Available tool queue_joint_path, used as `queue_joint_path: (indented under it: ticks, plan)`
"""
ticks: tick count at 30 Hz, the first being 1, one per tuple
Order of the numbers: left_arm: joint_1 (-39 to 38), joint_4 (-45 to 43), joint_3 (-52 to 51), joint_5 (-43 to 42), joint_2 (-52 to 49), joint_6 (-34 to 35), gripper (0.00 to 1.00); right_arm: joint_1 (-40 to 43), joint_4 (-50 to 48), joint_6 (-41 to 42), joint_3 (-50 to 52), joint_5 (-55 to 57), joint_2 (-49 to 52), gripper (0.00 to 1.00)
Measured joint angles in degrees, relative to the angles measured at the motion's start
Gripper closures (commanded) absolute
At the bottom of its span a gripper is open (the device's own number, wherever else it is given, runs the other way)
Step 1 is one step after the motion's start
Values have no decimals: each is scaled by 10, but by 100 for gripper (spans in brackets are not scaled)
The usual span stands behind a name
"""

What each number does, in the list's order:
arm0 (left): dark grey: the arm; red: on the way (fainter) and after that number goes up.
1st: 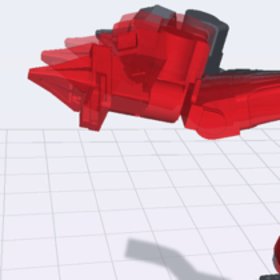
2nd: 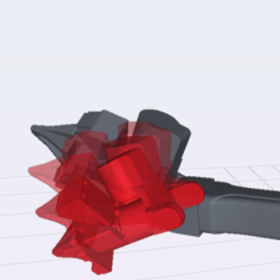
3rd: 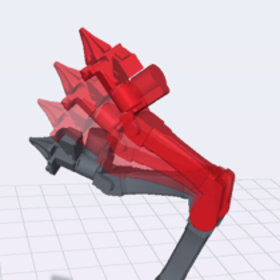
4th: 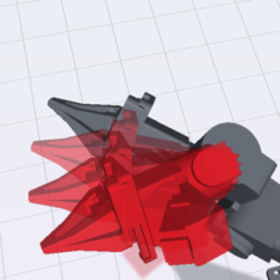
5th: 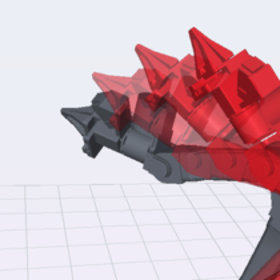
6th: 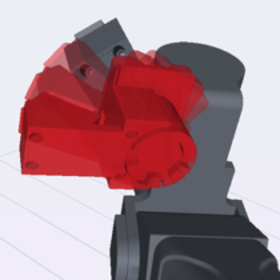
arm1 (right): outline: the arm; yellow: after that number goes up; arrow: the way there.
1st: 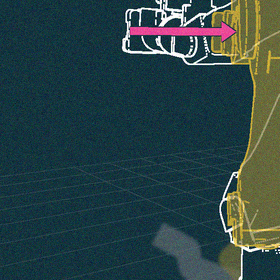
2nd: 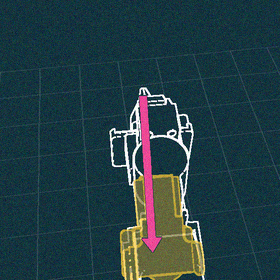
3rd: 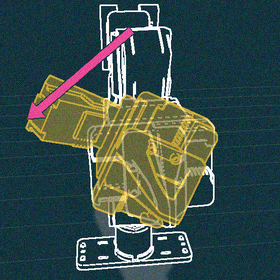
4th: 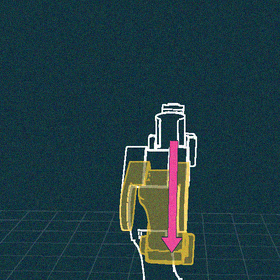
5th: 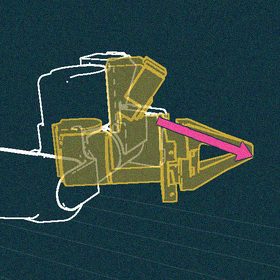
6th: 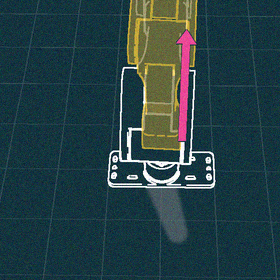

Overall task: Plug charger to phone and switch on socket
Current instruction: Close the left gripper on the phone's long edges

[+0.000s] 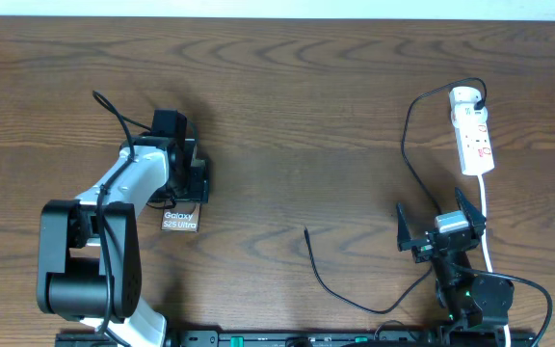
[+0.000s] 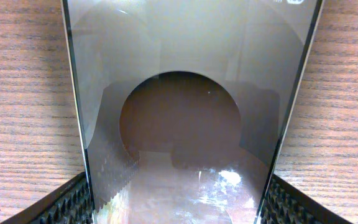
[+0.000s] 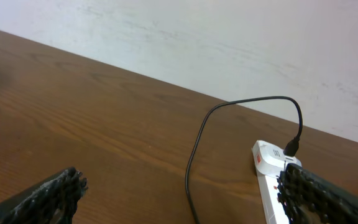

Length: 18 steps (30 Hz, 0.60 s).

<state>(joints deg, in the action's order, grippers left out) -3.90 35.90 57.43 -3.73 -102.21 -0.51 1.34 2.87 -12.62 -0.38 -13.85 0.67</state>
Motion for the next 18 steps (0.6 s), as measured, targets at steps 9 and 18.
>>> queue_joint_path:
  ticks: [9, 18]
  plan:
    - [0, 0, 0, 0, 0, 0, 35, 0, 0, 0, 0, 0, 0, 1]
    - [0, 0, 0, 0, 0, 0, 47, 0, 0, 0, 0, 0, 0, 1]
